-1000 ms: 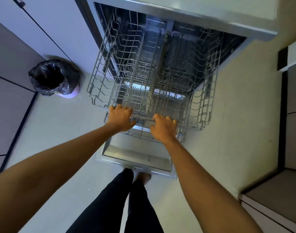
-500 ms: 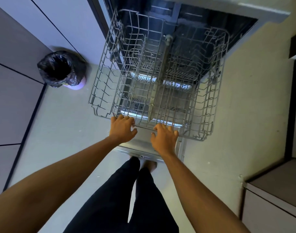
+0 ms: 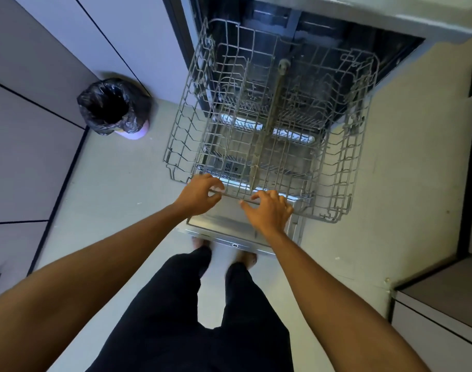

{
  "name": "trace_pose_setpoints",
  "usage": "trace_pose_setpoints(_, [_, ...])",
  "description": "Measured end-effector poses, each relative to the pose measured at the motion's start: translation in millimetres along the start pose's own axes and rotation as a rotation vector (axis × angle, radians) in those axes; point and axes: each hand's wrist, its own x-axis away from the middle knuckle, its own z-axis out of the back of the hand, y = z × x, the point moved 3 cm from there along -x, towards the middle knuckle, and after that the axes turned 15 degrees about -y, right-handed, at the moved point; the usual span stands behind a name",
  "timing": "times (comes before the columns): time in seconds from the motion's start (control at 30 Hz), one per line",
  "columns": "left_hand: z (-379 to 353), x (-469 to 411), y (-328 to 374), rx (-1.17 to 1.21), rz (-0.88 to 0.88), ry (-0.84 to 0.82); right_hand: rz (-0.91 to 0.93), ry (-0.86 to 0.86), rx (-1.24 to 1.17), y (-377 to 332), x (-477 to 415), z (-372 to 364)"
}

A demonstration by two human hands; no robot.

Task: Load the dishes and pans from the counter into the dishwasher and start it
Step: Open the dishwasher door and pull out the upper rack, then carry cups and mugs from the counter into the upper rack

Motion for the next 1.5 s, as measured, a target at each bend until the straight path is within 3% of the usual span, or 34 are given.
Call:
trace_pose_setpoints(0.17, [55, 36, -42, 0.161, 0.030, 0.110, 0.140, -0.017, -0.315, -75, -4, -4])
trace_pose_setpoints(0.4, [141, 119, -171, 0.256, 0.153, 0.184, 0.200, -0.097, -0.338, -247, -31, -46])
trace_pose_setpoints(0.6, [239, 201, -305, 0.287, 0.260, 0.268, -0.277, 0.052, -0.430, -322, -46, -59])
trace_pose_setpoints(0.77, [315, 253, -384, 0.390, 0.351, 0.393, -0.366, 0.077, -0.313, -356, -23, -53])
trace_pose_setpoints(1.1, [435, 231, -405, 0.335, 0.254, 0.490, 0.052, -0.071, -0.347, -597, -86, -29])
trace_pose_setpoints(1.5, [625, 159, -405, 0.220, 0.184, 0.777, 0.529, -0.031, -0.028, -832, -175, 76])
